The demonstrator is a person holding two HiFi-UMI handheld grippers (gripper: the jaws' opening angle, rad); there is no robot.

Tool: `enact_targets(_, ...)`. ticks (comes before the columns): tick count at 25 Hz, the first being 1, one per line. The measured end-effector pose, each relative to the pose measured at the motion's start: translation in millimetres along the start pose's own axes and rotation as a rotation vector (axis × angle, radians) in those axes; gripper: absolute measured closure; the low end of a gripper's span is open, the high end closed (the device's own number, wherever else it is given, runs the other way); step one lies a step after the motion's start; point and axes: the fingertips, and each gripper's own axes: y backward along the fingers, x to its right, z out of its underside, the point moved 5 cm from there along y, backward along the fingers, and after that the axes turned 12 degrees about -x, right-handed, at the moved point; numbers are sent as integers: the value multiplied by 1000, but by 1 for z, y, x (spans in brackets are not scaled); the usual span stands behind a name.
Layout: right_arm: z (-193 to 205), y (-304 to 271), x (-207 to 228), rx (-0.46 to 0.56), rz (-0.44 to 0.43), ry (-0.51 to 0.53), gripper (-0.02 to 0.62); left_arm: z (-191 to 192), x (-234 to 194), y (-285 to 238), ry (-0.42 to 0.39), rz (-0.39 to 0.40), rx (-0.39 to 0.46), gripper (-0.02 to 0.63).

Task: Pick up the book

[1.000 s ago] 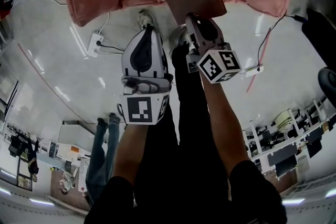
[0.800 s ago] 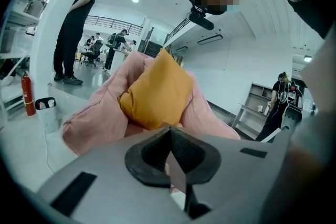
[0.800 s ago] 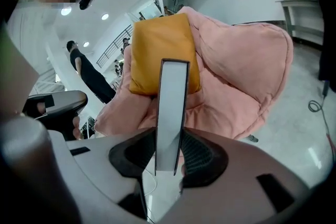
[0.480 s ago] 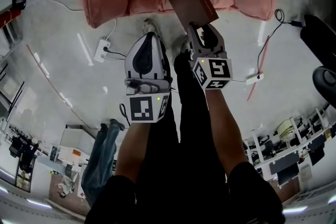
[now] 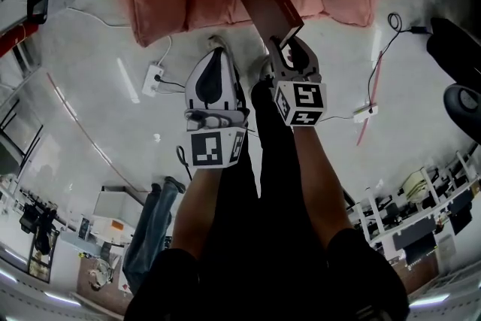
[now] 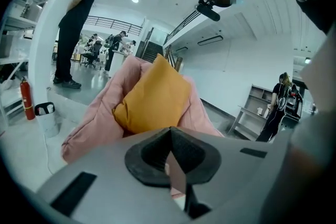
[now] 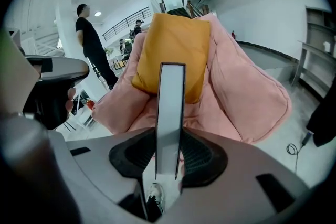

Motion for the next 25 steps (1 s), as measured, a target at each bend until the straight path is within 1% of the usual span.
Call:
enact_targets(5,-6,6,-2,-2,5,-5,448,-11,7,6,-20,21,10,598)
enact_targets(11,-15,16,-5,0,16,-26,448,-23,11,12,-6,24,26,598)
enact_targets(17,-26,45,-5,12,34,-39,448,-40,23,29,-17,45,46,598)
enact_targets(21,-38,67,-9,25,40,-24,449,-58,27,44,-21,49,65,598)
enact_targets(25,-47,93,-17,40,49,-7,449,-69,35,62,-53,56,74,598)
